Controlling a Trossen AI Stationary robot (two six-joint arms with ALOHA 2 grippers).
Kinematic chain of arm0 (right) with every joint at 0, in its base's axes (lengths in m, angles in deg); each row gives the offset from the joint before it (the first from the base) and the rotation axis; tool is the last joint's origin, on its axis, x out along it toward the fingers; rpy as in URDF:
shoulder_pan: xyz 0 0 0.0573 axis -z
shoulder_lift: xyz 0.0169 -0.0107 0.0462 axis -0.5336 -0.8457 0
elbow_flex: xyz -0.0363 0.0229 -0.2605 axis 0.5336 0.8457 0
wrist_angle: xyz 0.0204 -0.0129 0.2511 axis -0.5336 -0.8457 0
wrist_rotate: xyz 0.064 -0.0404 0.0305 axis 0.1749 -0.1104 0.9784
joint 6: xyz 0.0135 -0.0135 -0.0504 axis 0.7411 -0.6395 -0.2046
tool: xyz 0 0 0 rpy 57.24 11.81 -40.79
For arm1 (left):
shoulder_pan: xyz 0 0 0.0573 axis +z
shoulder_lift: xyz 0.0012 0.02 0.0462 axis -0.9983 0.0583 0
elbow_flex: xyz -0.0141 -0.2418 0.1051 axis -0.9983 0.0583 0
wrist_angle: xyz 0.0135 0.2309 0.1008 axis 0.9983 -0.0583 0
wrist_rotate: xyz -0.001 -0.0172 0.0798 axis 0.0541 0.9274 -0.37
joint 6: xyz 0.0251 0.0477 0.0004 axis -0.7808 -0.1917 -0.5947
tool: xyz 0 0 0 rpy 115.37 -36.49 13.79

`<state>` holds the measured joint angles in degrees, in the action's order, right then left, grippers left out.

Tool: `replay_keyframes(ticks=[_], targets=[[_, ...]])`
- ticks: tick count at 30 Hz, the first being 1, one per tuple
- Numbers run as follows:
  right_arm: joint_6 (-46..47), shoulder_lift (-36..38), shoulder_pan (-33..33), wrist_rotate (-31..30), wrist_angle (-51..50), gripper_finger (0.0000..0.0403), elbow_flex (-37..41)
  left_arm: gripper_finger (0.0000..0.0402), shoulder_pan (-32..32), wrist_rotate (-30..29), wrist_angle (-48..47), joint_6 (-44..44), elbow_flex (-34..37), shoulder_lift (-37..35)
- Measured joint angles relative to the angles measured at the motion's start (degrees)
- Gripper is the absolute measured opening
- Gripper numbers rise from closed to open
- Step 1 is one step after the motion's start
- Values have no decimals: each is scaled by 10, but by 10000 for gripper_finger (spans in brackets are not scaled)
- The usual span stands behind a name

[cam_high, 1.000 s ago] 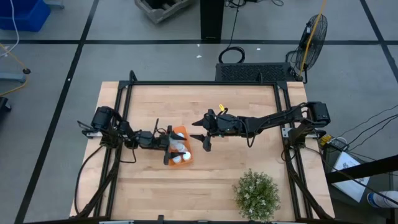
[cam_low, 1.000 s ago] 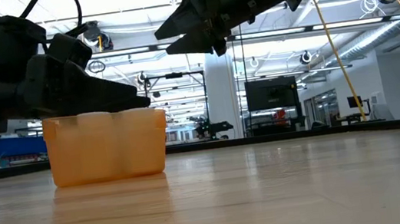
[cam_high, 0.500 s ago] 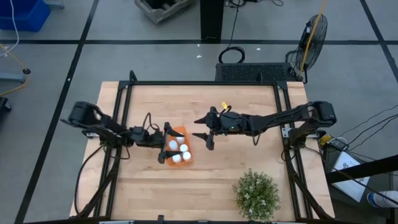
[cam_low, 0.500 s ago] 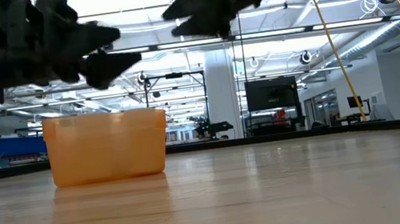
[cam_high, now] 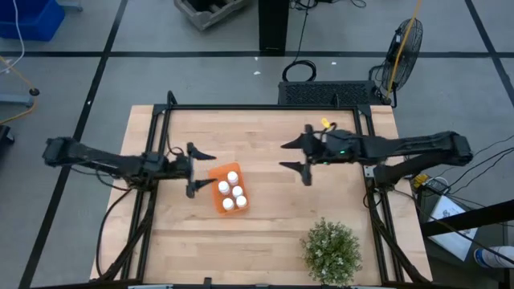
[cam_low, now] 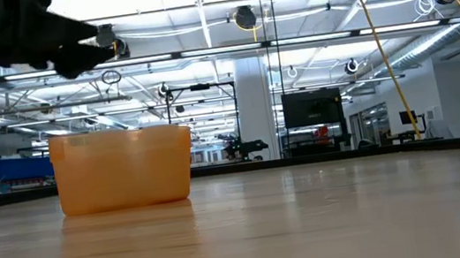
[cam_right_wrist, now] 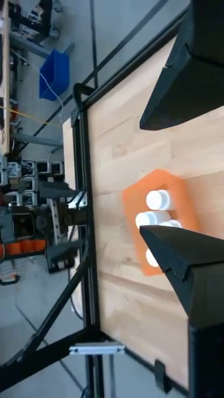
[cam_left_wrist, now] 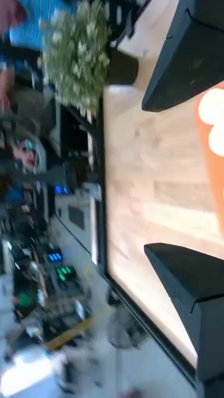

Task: Pick and place pill bottles into a basket
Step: Return to Home Position

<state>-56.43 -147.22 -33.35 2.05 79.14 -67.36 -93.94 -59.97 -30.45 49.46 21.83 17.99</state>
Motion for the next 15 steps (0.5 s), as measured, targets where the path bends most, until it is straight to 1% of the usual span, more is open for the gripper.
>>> replay_keyframes(ticks=[3, 6, 9, 11, 15], targets=[[24, 58, 0, -1, -34, 254, 22, 365, 7, -30, -123, 40, 0, -101], [40, 123, 0, -14, -62, 254, 53, 365, 11, -42, -211, 60, 0, -179], [41, 194, 0, -44, -80, 254, 94, 365, 14, -43, -273, 61, 0, -242], [36, 244, 0, -45, -85, 254, 124, 365, 16, -47, -305, 57, 0, -274], [29, 339, 0, -44, -87, 254, 181, 365, 16, -75, -367, 54, 0, -327]])
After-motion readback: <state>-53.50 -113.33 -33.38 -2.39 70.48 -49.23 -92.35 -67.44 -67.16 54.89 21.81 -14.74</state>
